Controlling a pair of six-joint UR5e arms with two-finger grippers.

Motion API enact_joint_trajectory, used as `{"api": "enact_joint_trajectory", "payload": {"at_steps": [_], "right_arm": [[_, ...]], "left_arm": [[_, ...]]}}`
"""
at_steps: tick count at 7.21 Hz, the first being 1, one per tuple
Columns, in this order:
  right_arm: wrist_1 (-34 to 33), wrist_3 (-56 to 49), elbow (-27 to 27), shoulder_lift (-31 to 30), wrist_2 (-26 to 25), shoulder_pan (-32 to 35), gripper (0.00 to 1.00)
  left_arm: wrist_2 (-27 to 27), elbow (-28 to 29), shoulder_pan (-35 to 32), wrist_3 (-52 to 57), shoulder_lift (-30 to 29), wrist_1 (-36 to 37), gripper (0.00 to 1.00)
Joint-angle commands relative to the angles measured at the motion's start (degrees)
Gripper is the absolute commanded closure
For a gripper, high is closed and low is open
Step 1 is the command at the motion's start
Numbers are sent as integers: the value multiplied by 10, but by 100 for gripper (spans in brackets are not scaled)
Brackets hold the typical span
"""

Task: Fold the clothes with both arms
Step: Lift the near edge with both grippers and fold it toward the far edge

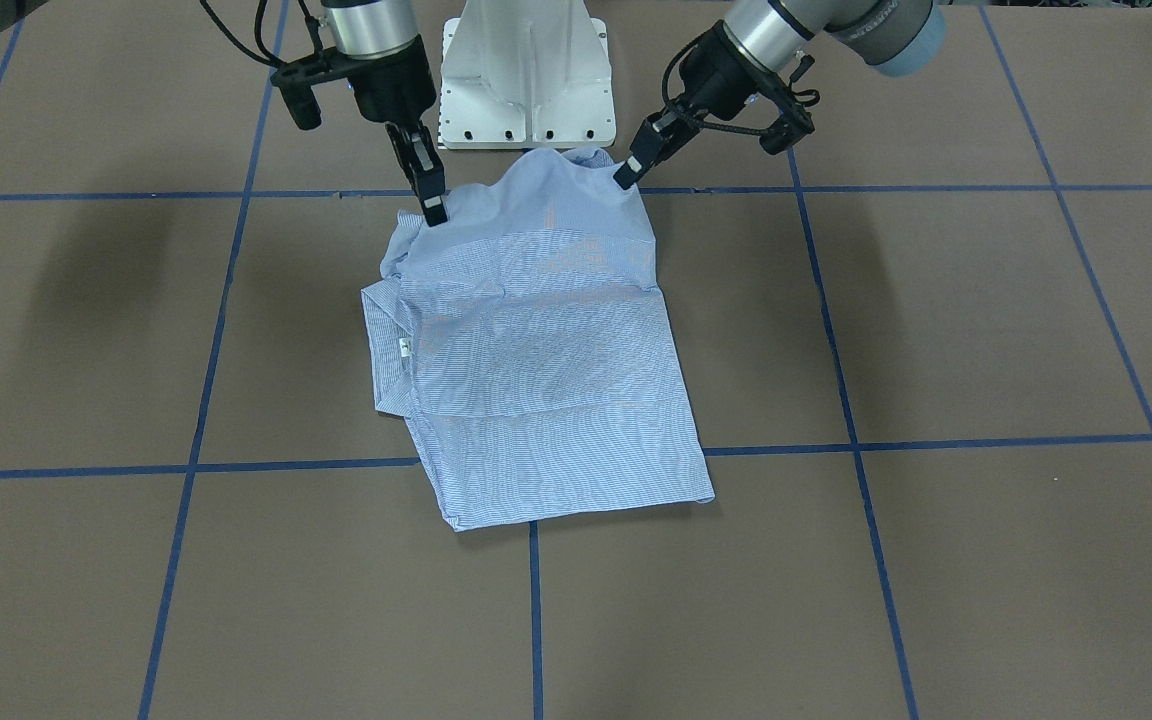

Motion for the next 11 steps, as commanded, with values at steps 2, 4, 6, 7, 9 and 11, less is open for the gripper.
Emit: {"api": "enact_joint_trajectory", "payload": {"at_steps": [2,4,6,7,9,11], "right_arm": [[24,-66,-139,88,96,112,100],[63,-94,-257,142,97,116,100],[104,-118,-337,169,99,124,100],[132,-121,-385,189,100,125,100],[182,-128,-441,200,101,126,100],[216,-145,-475,201,101,133,100]], "left_arm": [[-49,65,-92,48,-33,18,100],[-49,142,-117,64,-82,17,100],[-48,214,-139,102,-109,12,100],[-48,253,-148,107,-123,-15,100],[-46,342,-151,116,-157,-59,100],[-42,455,-159,117,-211,-116,100]]}}
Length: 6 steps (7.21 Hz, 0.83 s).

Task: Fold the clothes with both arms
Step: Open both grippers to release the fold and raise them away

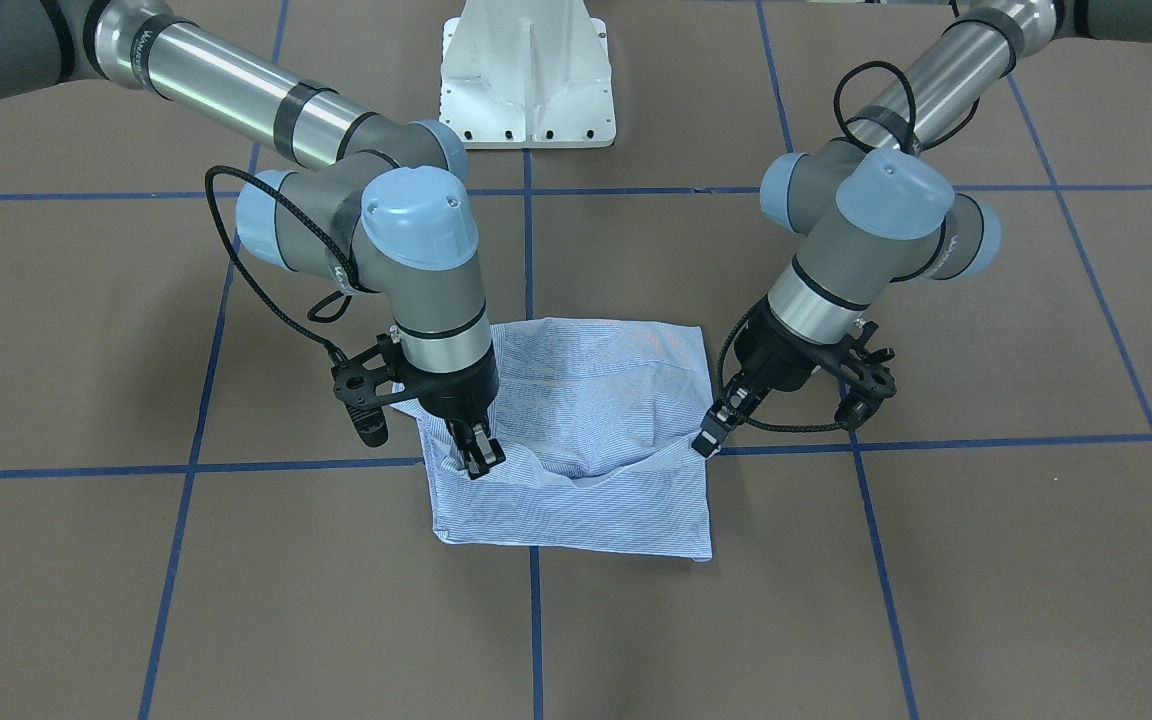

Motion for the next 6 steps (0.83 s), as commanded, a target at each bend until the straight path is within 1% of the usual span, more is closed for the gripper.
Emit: {"api": "enact_joint_trajectory", "payload": {"at_steps": [1,3,4,5,6], "right_arm": [[22,-19,-26,3,1,7,100],[23,-21,-60,28,3,7,100],[47,-26,-75,28,3,11,100],[75,-32,-102,28,5,20,48],[79,-69,-112,33,8,32,0]], "left_arm": [[24,116,-6,2,-47,-73,100],[27,129,-7,10,-60,-74,100],[47,169,-7,9,-90,-75,100],[61,207,-8,10,-114,-90,100],[70,222,-19,14,-114,-98,60]]}}
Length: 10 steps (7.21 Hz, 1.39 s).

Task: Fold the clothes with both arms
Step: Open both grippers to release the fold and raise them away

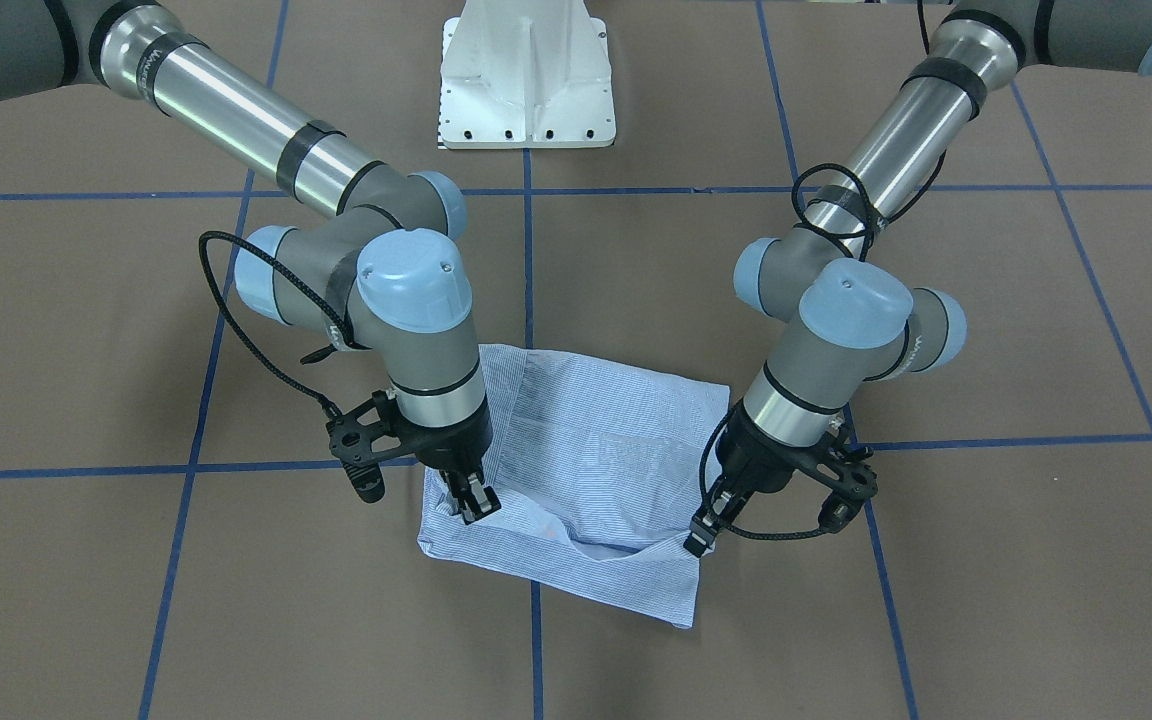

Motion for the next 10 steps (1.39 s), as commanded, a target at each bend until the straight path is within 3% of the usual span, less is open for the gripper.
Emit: {"api": "enact_joint_trajectory", "payload": {"at_steps": [1,3,5,8,9,10], "right_arm": [[15,-54,-23,4,37,40,0],[16,-74,-23,1,69,63,0],[19,-94,-6,-12,72,63,0],[13,-328,105,-141,123,82,0],[13,-424,130,-183,158,116,0],[13,-515,139,-219,228,170,0]], "left_arm": [[19,35,-28,43,-11,-10,34],[18,35,-41,46,-11,-9,1],[13,22,-51,76,-3,-10,1],[-54,-134,-63,292,140,-4,2],[-87,-169,-80,381,183,-4,2],[-116,-198,-103,469,223,-3,2]]}}
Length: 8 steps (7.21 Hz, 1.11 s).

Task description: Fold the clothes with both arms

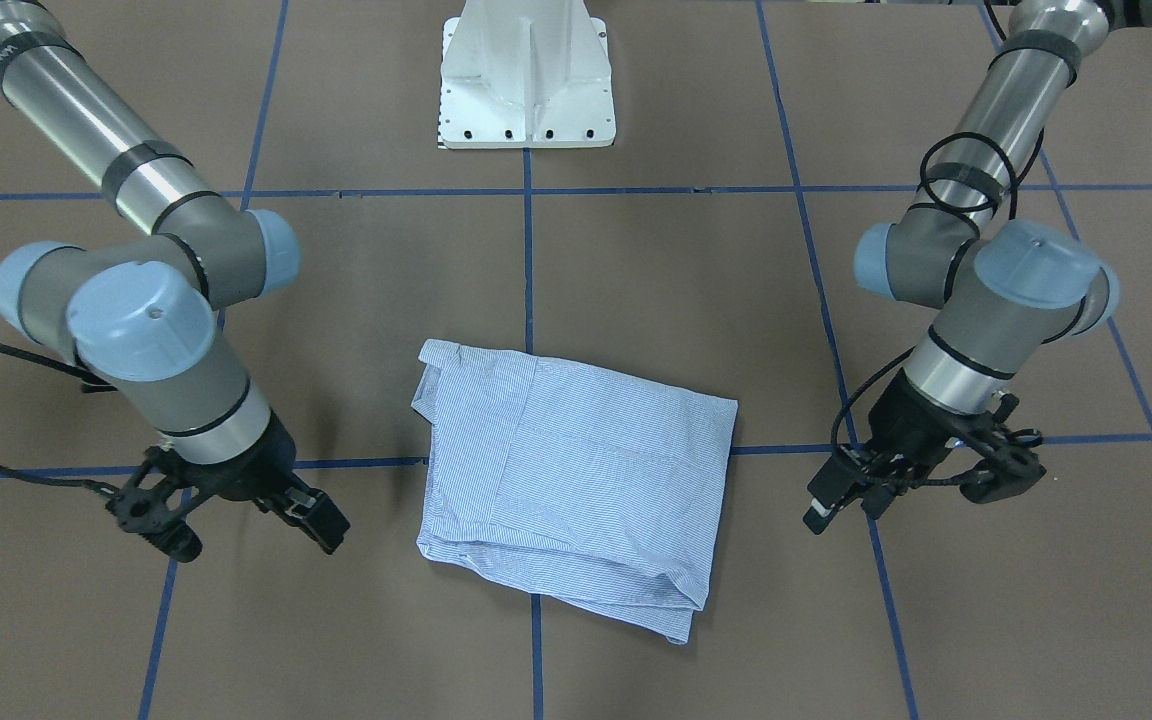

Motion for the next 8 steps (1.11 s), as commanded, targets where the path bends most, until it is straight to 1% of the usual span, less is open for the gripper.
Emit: {"api": "enact_joint_trajectory", "payload": {"at_steps": [1,2,3,4,5,6,7,8], "right_arm": [[-1,-208,34,-94,129,112,0],[-1,-313,37,-134,161,158,0],[-1,-401,50,-191,166,182,0],[-2,-520,53,-241,167,215,0],[-3,-633,52,-289,167,251,0],[-4,-694,53,-317,169,283,0],[-6,-735,46,-342,217,317,0],[-28,-779,57,-359,246,348,0]], "left_arm": [[-60,-70,-56,200,101,-1,2],[-111,-92,-109,333,158,0,2],[-178,-92,-170,435,189,2,1],[-192,-94,-217,498,211,15,1],[-194,-106,-229,578,241,48,1],[-190,-106,-255,653,243,99,1],[-192,-111,-305,733,243,152,1],[-190,-138,-344,812,244,248,1]]}}
